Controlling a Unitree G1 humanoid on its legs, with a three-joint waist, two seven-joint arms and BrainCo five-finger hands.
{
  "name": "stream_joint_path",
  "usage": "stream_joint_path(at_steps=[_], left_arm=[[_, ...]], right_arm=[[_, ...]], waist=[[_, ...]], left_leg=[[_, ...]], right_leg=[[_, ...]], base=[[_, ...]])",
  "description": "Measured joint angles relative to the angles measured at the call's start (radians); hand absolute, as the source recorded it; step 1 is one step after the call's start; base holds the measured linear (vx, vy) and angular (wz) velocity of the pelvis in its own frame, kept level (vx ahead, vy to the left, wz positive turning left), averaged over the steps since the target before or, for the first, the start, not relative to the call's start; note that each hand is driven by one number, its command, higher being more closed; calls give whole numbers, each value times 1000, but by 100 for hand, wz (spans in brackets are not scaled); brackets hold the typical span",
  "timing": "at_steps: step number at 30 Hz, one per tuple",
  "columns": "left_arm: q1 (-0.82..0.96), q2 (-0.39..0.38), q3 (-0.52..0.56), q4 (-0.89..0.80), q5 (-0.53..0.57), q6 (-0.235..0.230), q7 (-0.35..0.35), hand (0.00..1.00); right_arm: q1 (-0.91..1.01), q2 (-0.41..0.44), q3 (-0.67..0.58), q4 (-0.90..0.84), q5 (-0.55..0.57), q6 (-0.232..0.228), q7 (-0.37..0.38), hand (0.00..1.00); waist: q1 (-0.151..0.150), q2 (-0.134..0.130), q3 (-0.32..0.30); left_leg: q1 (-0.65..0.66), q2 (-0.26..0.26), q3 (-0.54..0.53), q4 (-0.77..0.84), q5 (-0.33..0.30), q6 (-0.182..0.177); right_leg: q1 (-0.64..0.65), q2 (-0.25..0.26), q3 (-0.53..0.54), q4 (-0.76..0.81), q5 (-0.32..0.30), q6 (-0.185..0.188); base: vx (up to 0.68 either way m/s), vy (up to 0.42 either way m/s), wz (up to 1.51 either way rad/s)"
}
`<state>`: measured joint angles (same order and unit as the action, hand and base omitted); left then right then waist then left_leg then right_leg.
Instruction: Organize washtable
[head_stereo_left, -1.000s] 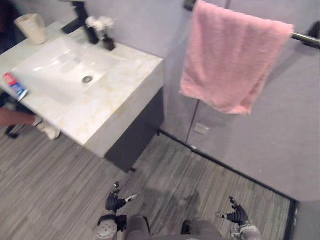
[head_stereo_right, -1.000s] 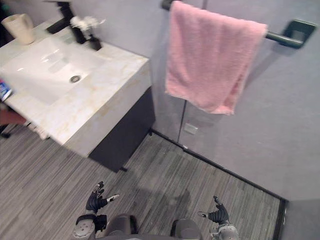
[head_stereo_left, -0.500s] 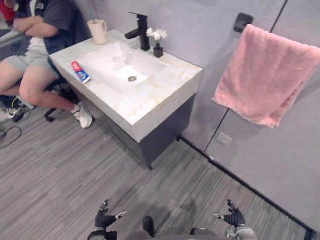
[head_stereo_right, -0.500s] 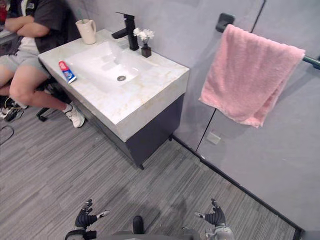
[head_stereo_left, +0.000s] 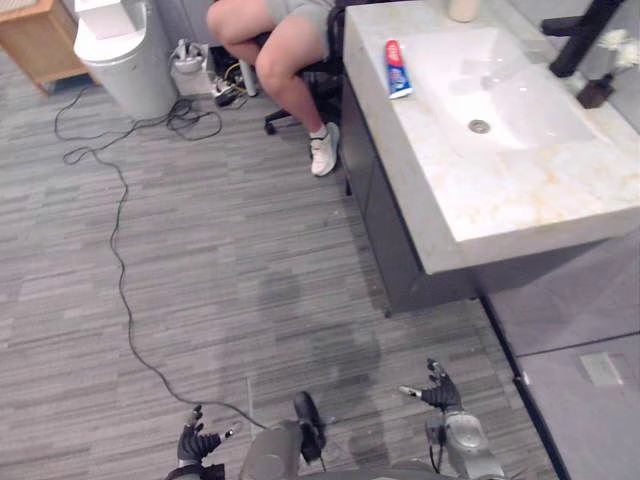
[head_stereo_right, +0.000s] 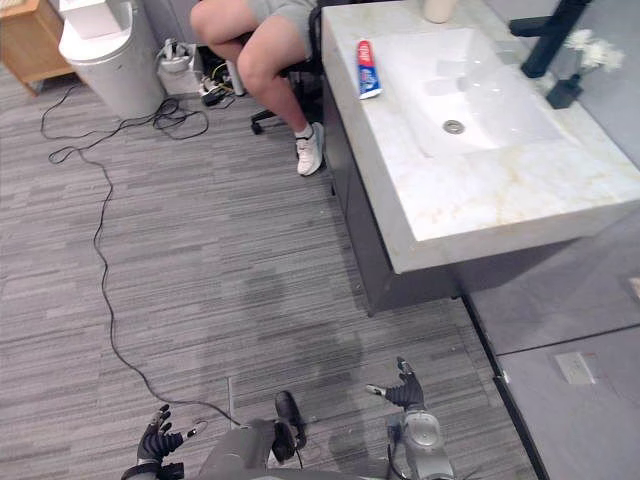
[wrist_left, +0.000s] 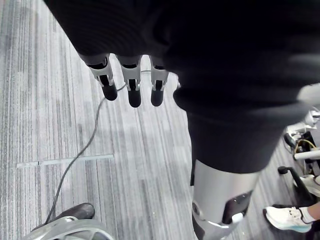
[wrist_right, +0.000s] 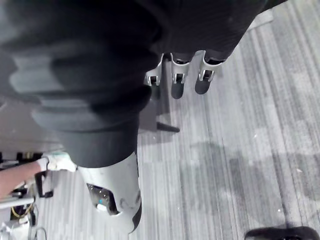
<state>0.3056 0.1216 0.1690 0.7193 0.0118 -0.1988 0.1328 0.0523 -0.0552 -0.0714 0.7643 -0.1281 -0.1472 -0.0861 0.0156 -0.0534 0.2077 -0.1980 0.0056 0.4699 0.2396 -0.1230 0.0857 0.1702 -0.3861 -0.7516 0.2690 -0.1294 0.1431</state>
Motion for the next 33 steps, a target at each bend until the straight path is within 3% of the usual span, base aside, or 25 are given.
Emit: stream_joint_path(at_steps=[1, 2, 3, 4, 6, 7, 9, 10, 13, 15, 16, 17, 18, 19, 20, 21, 23, 26, 29, 30, 31, 33], left_arm=[[5, 0, 0, -2, 0, 0, -1, 0], [5, 1, -1, -4, 2, 0, 0, 0], [0, 6, -2, -5, 3, 0, 0, 0], [-17, 21, -2, -4, 6, 3, 1, 0], [-22, 37, -2, -3, 8, 6, 1, 0], [-33, 40, -3, -3, 7, 6, 2, 0], [-47, 41, -7, -1, 7, 6, 3, 0], [-68, 41, -13, 2, 7, 6, 2, 0], [-97, 41, -47, 6, 10, 4, 1, 0], [-88, 36, -48, 5, 27, -2, 0, 0], [-81, 34, -48, 5, 30, -2, 1, 0], [-80, 22, -39, 6, 31, 4, 2, 0], [-65, -11, -29, -13, 32, 6, 2, 0], [-52, -26, -26, -19, 34, 6, 3, 0], [-36, -54, -21, -21, 39, 9, 2, 0], [-32, -70, -22, -22, 39, 14, 1, 0], [-57, -76, -24, -28, 39, 16, 0, 0], [-60, -74, -32, -53, 39, 6, 0, 0], [-58, -81, -51, -53, 39, 6, -2, 0], [-59, -82, -52, -53, 39, 6, -2, 0], [-52, -87, -53, -67, 31, 2, 1, 0], [-41, -88, -55, -73, 28, -4, 1, 0]], right_arm=[[1, 0, 3, -5, 0, 1, 0, 0], [13, -6, 12, -13, 0, 2, 0, 0], [27, -10, 17, -28, 0, 2, 1, 0], [45, -9, 25, -46, 0, 2, 1, 0], [65, -9, 46, -47, 0, 1, 2, 0], [76, -10, 60, -48, 1, 0, 2, 0], [78, -11, 71, -49, 1, -2, 3, 0], [80, -14, 73, -72, 14, -5, 3, 0], [84, -21, 73, -86, 23, -6, 4, 0], [118, -21, 73, -124, 30, -9, 3, 0], [132, -21, 74, -131, 30, -7, 3, 0], [142, -20, 79, -142, 30, -3, 4, 0], [144, -30, 82, -163, 27, -2, 3, 0], [144, -33, 87, -174, 25, -2, 4, 0], [143, -29, 98, -191, 19, -1, 3, 0], [145, -19, 109, -188, 18, 1, 4, 0], [148, -1, 103, -190, 19, 1, 3, 0], [167, 10, 96, -191, 19, 1, 2, 0], [180, 7, 72, -193, 18, 4, 1, 0], [181, 7, 72, -194, 18, 4, 1, 0], [191, 8, 76, -203, 17, 3, 2, 0], [195, 7, 80, -202, 13, 2, 3, 0]], waist=[[-2, 1, 0], [-12, 8, 1], [-32, 20, 8], [-54, 26, 28], [-55, 22, 45], [-59, 21, 53], [-60, 20, 61], [-71, 21, 65], [-96, 15, 61], [-123, 6, 47], [-125, 1, 38], [-122, -1, 30], [-109, 41, 22], [-108, 62, 21], [-106, 86, 21], [-103, 95, 21], [-106, 81, 22], [-81, 47, 8], [-53, 39, 4], [-50, 39, 4], [-28, 36, 0], [-17, 48, -11]], left_leg=[[1, -10, -9, 6, -10, 6], [9, -29, -41, 7, -24, 18], [18, -33, -79, 4, -32, 18], [41, -37, -131, -1, -45, 14], [102, -44, -151, -27, -51, 12], [147, -48, -169, -33, -74, 8], [177, -47, -181, -34, -92, 2], [210, -44, -197, -34, -107, -7], [280, -53, -233, -59, -130, -46], [350, -46, -259, -32, -205, -145], [360, -42, -258, -1, -218, -166], [326, -12, -238, 161, -230, -175], [251, 65, -207, 379, -211, -171], [225, 98, -201, 471, -184, -159], [182, 158, -190, 631, -78, -148], [145, 214, -172, 740, -91, -138], [122, 263, -163, 779, -117, -134], [51, 261, -178, 669, -158, -131], [-66, 167, -327, 427, -160, -146], [-72, 161, -341, 411, -159, -149], [-109, 111, -438, 262, -131, -196], [-106, 122, -493, 106, -102, -230]], right_leg=[[-19, -26, 34, 66, 1, -2], [-93, -63, 168, 231, 31, -74], [-164, -53, 305, 360, 49, -124], [-239, 16, 479, 483, -30, -69], [-330, 80, 572, 565, -131, -54], [-403, 128, 573, 543, -181, -60], [-461, 181, 580, 482, -184, -63], [-516, 239, 583, 339, -168, -52], [-548, 292, 595, 112, -54, -75], [-554, 309, 603, 154, 9, -147], [-543, 312, 598, 163, 31, -165], [-531, 324, 604, 212, 59, -188], [-497, 364, 589, 212, 35, -209], [-476, 380, 593, 205, 17, -219], [-432, 413, 623, 194, -17, -236], [-382, 433, 650, 178, -36, -247], [-296, 439, 688, 145, -47, -259], [-181, 423, 791, 62, -85, -245], [-125, 395, 884, 24, -120, -221], [-123, 393, 892, 22, -122, -218], [-104, 375, 958, 11, -146, -192], [-89, 379, 1057, 16, -200, -161]], base=[[167, 209, 46], [147, 182, 68], [250, 235, 113], [194, 108, 107], [291, 101, 67], [339, 86, 30], [295, 25, 22], [309, -20, 38], [411, -51, 59], [499, -138, 88], [581, -208, 79], [607, -215, 27], [753, -202, 1], [632, -115, -62], [758, -80, -84], [616, -73, -82], [543, -76, -58], [450, 33, -71], [326, 185, -70], [344, 283, -104], [338, 316, -116], [437, 464, -176]])
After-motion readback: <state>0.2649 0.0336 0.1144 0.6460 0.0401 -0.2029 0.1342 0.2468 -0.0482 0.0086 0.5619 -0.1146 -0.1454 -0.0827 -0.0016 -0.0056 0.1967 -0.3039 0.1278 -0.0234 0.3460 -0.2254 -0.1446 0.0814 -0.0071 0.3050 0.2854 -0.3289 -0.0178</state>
